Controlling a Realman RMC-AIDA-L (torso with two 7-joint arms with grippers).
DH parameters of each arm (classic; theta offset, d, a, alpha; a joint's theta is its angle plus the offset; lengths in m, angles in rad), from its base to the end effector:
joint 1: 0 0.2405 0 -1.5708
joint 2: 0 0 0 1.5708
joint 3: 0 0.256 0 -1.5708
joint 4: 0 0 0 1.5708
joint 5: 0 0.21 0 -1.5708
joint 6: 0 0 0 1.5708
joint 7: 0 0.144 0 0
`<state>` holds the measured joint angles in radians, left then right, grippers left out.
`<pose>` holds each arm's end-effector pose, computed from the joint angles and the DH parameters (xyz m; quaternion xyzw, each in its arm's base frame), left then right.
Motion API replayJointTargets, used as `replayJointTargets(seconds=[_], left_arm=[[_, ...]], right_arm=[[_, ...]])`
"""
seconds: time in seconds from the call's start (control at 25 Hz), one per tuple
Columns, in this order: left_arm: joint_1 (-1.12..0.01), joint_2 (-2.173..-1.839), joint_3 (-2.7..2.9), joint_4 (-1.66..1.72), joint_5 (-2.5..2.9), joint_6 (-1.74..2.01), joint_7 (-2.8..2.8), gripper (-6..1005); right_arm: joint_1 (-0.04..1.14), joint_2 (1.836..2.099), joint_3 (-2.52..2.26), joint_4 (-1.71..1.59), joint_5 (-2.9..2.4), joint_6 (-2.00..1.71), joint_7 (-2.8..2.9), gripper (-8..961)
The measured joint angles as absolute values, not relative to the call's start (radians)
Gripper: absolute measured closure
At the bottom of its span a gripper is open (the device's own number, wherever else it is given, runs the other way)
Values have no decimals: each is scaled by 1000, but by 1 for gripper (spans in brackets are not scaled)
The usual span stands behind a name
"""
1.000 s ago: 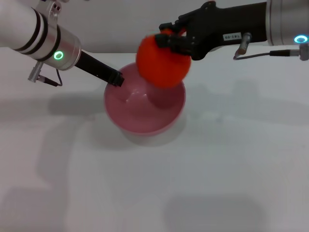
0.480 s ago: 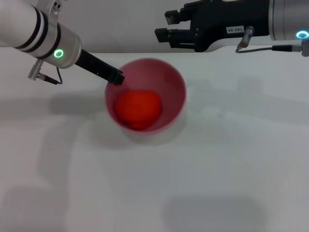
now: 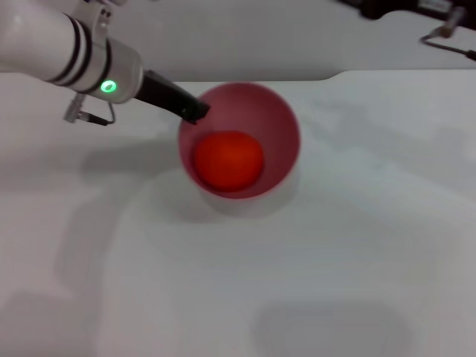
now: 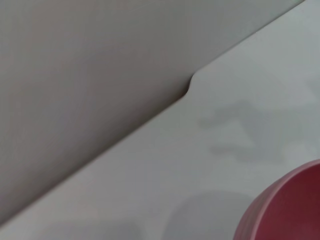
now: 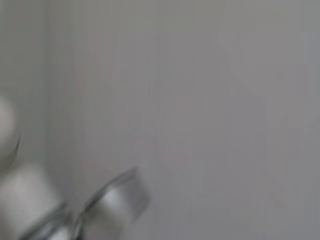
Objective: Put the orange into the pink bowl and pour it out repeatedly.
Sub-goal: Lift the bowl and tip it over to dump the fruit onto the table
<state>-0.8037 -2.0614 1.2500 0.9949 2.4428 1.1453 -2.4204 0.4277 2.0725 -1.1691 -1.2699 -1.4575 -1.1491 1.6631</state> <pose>-0.1534 0.4317 -0.0119 -0.9223 -0.2999 0.0300 0.2418 0.1277 0.3786 0.0701 -0.8884 0.0986 0.3579 0.2700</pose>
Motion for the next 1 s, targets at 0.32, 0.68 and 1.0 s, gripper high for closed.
replayJointTargets(seconds=[0.32,0.68,1.0], left_arm=[[-676,-2061,1458,1080,2268,885,-2280,956],[-518,-2063,1827,1127,2146,330,-2103,956],[-441,-2066,2078,1113,2207,-106,-2025,956]], right_arm=[[341,2074,-1135,-1106,-1113,-1151,1425,504],[309,2075,-1115,-983,-893,-1148,1298,505],[332,2076,-1122,-959,-886,-1145,1302,505]])
